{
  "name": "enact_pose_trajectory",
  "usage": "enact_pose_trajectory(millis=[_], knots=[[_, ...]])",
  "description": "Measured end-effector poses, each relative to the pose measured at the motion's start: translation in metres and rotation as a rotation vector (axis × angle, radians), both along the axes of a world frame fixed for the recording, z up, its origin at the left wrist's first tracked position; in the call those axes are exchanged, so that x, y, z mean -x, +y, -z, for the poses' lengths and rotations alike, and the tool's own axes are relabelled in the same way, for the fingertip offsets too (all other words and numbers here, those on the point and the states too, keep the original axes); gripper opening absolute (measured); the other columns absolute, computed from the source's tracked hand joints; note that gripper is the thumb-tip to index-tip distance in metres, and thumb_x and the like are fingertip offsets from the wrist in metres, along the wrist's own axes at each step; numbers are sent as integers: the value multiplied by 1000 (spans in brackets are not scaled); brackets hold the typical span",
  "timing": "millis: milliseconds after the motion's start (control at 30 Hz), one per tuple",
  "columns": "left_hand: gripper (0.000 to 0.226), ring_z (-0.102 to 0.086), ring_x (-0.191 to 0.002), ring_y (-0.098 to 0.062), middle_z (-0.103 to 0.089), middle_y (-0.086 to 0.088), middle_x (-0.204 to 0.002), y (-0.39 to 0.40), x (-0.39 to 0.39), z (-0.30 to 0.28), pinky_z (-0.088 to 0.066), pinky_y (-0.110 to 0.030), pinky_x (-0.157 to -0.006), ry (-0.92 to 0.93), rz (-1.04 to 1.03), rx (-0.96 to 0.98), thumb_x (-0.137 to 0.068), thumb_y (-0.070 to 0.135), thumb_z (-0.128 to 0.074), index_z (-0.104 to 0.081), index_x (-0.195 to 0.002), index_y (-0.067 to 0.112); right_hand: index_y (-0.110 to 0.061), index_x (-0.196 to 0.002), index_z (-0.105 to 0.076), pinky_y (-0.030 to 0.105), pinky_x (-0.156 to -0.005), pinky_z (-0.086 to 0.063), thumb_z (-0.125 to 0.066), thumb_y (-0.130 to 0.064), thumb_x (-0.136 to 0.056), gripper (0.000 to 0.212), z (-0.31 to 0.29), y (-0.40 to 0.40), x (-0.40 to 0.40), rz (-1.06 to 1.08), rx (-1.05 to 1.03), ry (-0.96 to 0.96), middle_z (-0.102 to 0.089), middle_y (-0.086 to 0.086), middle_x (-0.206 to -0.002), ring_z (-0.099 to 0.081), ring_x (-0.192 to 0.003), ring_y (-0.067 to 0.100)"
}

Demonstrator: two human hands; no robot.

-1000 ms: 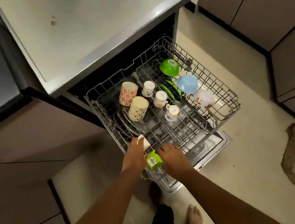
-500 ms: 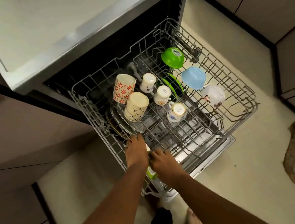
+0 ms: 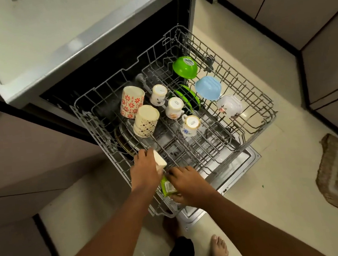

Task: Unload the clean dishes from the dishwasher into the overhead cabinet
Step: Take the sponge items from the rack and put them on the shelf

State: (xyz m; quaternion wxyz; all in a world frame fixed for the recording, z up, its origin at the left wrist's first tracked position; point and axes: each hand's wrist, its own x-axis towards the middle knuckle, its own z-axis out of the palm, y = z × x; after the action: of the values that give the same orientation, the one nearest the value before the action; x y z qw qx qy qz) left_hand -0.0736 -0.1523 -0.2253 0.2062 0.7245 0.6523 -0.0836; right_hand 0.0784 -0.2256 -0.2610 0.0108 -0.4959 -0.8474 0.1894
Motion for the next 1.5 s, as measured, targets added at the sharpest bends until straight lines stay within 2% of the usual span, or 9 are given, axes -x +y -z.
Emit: enact_pose_trajectory(millis=[200, 400, 567, 733, 867, 1033, 1167, 1333, 1500], knots=[[79, -54, -113, -22, -35, -6, -134, -21, 1, -54, -55, -36, -90, -239, -7, -109, -83, 33, -72, -30, -149, 21, -15, -141, -45, 41, -100, -49, -49, -59, -84, 72, -43, -19, -32, 234, -104, 79, -57, 8, -132, -57, -117, 24], [83, -56, -108, -23, -44, -7, -131, -66, 0, -132, -53, -35, -85, -258, -34, -150, -81, 36, -73, -32, -149, 11, -19, -140, -45, 35, -89, -54, -53, -58, -83, 70, -131, -46, -52, 289, -134, 166, -57, 3, -128, -56, -111, 18], [76, -59, -104, -20, -51, -2, -127, -123, 17, -202, -52, -31, -82, -282, -42, -215, -79, 42, -74, -43, -143, 15, -20, -137, -46, 31, -88, -54, -61, -56, -81, 68, -205, -76, -47, 335, -143, 200, -58, 2, -123, -57, -105, 16], [70, -59, -107, -17, -56, 3, -125, -165, 49, -291, -46, -26, -82, -346, -136, -275, -74, 40, -76, -48, -136, 24, -17, -125, -59, 34, -76, -56, -61, -58, -77, 63, -276, -93, -31, 291, -172, 201, -63, 4, -110, -62, -93, 22], [71, -54, -119, -17, -54, 4, -129, -184, 102, -345, -46, -32, -95, -362, -177, -309, -72, 44, -67, -47, -138, 23, -20, -133, -55, 31, -81, -53, -63, -58, -77, 68, -330, -92, 7, 212, -157, 238, -59, -1, -117, -59, -103, 19], [77, -50, -121, -15, -50, 3, -130, -188, 161, -387, -43, -27, -99, -321, -156, -398, -75, 39, -67, -41, -145, 19, -22, -135, -54, 31, -85, -50, -59, -62, -73, 73, -380, -70, 73, 132, -171, 254, -58, -1, -122, -57, -111, 20], [77, -50, -121, -18, -48, 0, -132, -183, 218, -407, -39, -24, -101, -321, -167, -430, -77, 37, -69, -40, -145, 16, -22, -134, -55, 30, -86, -48, -63, -58, -73, 72, -411, -55, 128, 56, -201, 262, -58, -2, -119, -57, -111, 19], [72, -45, -124, -21, -32, 1, -137, -176, 317, -439, -37, -30, -107, -313, -238, -515, -84, 31, -70, -36, -146, 14, -25, -134, -54, 31, -88, -49, -64, -59, -72, 72, -450, -29, 218, -90, -201, 249, -56, -3, -118, -56, -109, 17], [77, -45, -124, -26, -30, -3, -140, -165, 422, -479, -41, -37, -105, -276, -256, -555, -86, 30, -71, -31, -149, 14, -24, -133, -56, 26, -84, -50, -60, -65, -69, 76, -485, -3, 319, -167, -253, 300, -58, -6, -113, -58, -103, 13]])
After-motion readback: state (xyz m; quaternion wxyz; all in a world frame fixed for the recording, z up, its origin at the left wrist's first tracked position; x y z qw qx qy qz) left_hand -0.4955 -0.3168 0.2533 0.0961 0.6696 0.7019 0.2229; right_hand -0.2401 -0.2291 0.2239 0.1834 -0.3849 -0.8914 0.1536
